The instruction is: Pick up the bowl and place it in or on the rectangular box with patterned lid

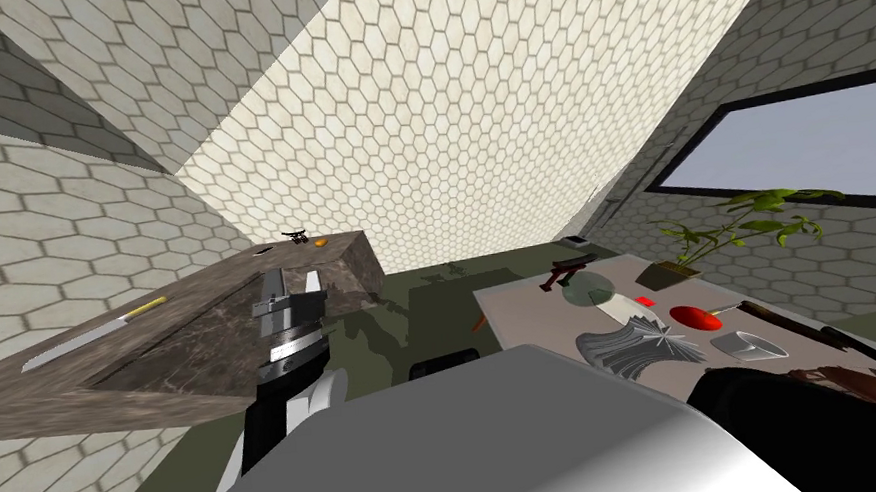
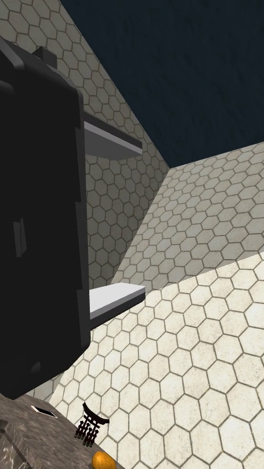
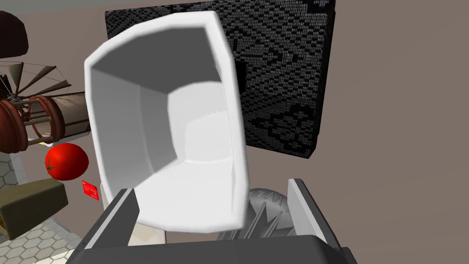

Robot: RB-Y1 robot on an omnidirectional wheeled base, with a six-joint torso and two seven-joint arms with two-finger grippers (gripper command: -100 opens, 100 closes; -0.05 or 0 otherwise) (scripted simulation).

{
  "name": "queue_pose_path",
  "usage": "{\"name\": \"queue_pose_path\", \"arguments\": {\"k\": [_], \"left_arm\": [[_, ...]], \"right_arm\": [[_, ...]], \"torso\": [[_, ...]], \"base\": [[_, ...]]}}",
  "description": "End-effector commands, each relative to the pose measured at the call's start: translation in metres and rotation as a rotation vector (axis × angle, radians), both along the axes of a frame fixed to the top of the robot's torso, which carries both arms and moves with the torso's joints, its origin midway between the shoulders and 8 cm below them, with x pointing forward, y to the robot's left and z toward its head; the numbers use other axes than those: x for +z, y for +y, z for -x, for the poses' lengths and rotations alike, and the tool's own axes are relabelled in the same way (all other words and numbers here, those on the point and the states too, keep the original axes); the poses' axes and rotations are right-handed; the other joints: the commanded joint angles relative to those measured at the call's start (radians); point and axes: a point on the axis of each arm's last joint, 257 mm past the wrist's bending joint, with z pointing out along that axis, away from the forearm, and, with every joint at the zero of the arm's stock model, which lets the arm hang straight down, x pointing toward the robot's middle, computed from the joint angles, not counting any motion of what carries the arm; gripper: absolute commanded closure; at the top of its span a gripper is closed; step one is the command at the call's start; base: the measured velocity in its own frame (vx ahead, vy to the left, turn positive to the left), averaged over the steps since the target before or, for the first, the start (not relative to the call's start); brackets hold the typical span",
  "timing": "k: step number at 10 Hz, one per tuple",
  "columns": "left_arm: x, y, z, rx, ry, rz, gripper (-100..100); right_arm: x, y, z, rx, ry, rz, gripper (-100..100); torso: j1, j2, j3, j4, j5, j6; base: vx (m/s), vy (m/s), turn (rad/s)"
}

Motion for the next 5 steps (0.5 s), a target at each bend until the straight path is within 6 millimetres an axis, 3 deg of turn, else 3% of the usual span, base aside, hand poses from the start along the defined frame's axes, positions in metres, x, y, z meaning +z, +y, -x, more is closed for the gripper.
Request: {"name": "queue_pose_path", "arguments": {"k": [1, 5], "left_arm": [[0.000, 0.000, 0.000, 0.000, 0.000, 0.000, 0], [0.000, 0.000, 0.000, 0.000, 0.000, 0.000, 0]], "right_arm": [[0.015, -0.009, -0.010, 0.012, -0.003, 0.004, -100], [0.039, -0.025, -0.037, 0.046, -0.004, 0.008, -100]], "torso": [[0.000, 0.000, 0.000, 0.000, 0.000, 0.000], [0.002, 0.000, 0.000, 0.000, 0.000, 0.000]], "base": [[0.001, 0.061, -0.097], [-0.008, 0.048, -0.064]]}}
